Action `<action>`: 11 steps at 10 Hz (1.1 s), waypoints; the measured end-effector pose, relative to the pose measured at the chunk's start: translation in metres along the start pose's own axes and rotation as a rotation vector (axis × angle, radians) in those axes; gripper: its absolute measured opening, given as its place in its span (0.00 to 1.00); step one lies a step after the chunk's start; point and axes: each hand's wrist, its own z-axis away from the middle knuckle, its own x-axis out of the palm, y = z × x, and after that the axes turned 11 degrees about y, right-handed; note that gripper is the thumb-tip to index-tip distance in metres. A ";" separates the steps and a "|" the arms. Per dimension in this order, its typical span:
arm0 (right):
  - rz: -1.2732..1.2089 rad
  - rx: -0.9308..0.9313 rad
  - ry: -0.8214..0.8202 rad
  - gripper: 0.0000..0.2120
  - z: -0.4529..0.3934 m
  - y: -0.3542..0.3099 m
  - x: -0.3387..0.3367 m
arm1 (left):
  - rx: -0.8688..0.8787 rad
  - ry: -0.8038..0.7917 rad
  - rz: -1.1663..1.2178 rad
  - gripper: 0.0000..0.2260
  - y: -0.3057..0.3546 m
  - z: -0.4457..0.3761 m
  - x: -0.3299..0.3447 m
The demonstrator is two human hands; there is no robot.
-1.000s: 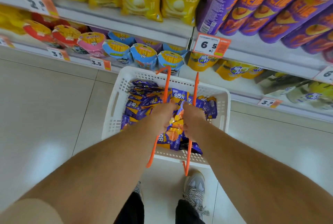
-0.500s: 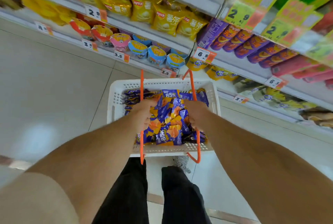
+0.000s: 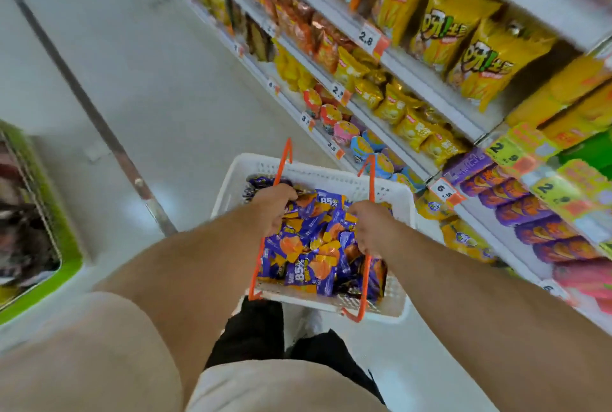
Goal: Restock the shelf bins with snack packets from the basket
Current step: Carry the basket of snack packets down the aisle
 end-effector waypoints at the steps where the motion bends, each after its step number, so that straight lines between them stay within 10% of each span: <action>1: 0.097 -0.071 -0.053 0.10 0.046 -0.018 0.019 | 0.024 0.046 0.099 0.10 -0.019 0.016 -0.036; 7: 0.678 -0.364 -0.299 0.07 0.248 0.069 0.259 | -0.037 0.347 0.860 0.14 -0.233 0.101 -0.298; 11: 0.835 -0.451 -0.382 0.10 0.425 0.220 0.454 | -0.164 0.422 0.885 0.02 -0.446 0.096 -0.509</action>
